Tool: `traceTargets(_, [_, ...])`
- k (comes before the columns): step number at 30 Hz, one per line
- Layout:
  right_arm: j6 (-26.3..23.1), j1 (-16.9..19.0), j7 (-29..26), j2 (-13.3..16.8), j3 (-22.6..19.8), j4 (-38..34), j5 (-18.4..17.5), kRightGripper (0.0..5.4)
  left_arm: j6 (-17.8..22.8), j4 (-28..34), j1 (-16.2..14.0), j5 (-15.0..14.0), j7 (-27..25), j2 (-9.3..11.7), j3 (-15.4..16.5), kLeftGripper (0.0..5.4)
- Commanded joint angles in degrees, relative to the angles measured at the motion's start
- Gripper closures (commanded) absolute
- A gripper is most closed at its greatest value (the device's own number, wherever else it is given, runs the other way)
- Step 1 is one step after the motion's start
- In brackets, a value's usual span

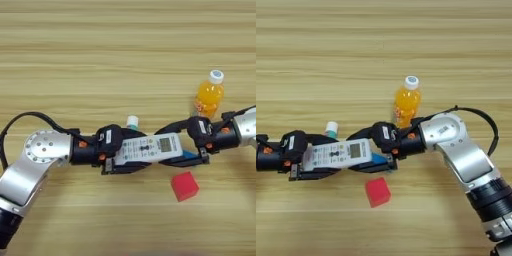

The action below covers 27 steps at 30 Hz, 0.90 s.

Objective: Move the objects on the table

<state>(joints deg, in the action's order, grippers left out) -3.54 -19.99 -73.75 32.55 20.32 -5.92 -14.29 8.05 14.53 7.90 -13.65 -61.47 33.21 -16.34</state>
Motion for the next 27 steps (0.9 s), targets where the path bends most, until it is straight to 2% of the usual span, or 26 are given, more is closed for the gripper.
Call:
traceTargets(1, [0.03,0.52,-2.18,0.28,1.77,-1.12,-0.31,2.49,-0.43,-1.39,1.34,1.9,2.97,0.4,2.04,2.27])
traceTargets(10, [0.2,0.52,-1.9,0.17,1.82,-0.85,-0.27,2.49,-0.8,-1.52,1.38,2.0,3.13,0.15,2.0,1.24])
traceTargets(20, [0.62,0.39,-1.4,-0.11,1.66,-0.24,-0.18,2.49,-1.03,-1.27,1.14,1.74,2.76,0.42,1.71,0.32])
traceTargets(24, [0.91,0.06,-0.94,-0.43,1.18,1.14,0.01,2.49,-1.27,-0.23,0.45,0.37,1.42,0.77,1.65,0.01])
traceTargets(27, [1.18,-0.39,-0.5,-0.81,0.49,2.71,0.07,2.49,-1.17,0.29,0.19,-0.22,1.16,0.82,1.79,0.0])
